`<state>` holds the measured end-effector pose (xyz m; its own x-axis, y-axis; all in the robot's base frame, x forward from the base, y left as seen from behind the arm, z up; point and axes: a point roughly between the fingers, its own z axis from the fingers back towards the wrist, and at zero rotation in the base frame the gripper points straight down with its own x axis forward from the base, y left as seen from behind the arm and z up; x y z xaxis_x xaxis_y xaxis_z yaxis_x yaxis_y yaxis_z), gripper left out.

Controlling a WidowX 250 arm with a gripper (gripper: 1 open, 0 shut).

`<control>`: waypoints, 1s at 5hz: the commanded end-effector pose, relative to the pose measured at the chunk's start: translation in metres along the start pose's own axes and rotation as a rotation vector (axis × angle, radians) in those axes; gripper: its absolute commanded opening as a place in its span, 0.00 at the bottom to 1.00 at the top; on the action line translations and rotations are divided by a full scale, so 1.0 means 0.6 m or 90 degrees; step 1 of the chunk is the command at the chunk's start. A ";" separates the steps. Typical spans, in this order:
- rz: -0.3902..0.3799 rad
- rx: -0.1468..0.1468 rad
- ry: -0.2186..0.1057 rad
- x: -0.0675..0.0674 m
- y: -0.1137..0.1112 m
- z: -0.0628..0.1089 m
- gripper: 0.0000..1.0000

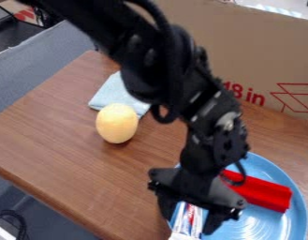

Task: Move the toothpaste from the blue plate to the cloth

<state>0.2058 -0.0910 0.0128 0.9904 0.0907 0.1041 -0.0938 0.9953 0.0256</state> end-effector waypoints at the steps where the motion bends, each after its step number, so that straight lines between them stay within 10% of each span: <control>1: 0.013 -0.010 -0.008 0.006 0.000 -0.006 0.00; 3: 0.009 -0.048 -0.090 0.047 -0.014 0.099 0.00; 5: 0.082 -0.091 -0.160 0.173 -0.011 0.181 0.00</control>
<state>0.2934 -0.0930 0.1196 0.9268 0.2127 0.3095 -0.1818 0.9753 -0.1258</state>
